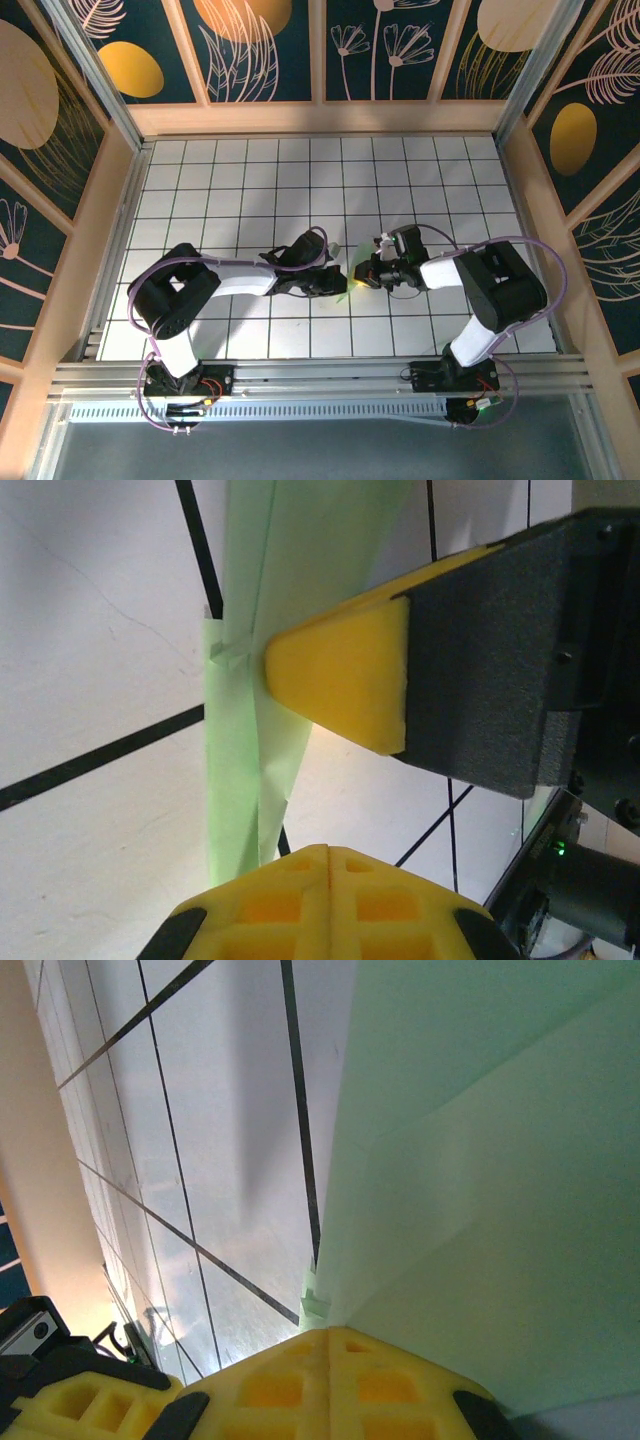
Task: Fold a paper plane with a square sheet of paper (fold left side to right side)
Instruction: Fold the wing for the fifth time at the center of the table.
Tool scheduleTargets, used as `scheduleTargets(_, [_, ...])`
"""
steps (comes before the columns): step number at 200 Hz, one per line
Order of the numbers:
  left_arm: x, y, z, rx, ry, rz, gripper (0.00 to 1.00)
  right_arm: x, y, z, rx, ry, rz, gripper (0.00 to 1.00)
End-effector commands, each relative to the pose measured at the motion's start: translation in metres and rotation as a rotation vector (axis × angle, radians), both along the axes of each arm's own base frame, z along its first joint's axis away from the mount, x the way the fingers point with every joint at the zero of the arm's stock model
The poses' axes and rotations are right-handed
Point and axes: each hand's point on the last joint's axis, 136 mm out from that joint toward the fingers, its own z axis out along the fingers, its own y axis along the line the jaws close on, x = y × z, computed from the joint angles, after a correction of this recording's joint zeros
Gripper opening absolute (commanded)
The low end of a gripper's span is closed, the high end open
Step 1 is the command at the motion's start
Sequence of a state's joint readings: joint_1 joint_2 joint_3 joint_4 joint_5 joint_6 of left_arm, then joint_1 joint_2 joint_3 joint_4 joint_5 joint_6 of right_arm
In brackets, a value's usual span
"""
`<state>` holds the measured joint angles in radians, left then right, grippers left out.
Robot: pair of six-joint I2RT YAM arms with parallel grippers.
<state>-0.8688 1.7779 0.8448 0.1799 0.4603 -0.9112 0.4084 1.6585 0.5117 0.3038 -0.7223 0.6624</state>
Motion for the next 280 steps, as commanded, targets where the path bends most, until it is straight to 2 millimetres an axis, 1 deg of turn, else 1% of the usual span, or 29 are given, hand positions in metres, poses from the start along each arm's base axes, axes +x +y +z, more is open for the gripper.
scheduleTargets(1, [-0.004, -0.003, -0.003, -0.02, 0.029, -0.012, 0.0, -0.016, -0.029, -0.05, -0.231, 0.089, -0.036, 0.0])
scheduleTargets(97, [-0.008, 0.006, -0.027, 0.035, 0.055, -0.002, 0.0, -0.016, -0.025, -0.052, -0.245, 0.089, -0.032, 0.0])
scheduleTargets(133, [-0.013, 0.006, -0.028, 0.014, 0.073, -0.007, 0.0, -0.016, -0.027, -0.053, -0.261, 0.089, -0.03, 0.0])
scheduleTargets(195, [-0.017, 0.01, -0.034, 0.039, 0.079, -0.002, 0.0, -0.016, -0.029, -0.055, -0.273, 0.092, -0.031, 0.0])
scheduleTargets(280, [-0.03, 0.023, -0.042, 0.076, 0.096, 0.005, 0.0, -0.016, -0.03, -0.057, -0.288, 0.093, -0.026, 0.0])
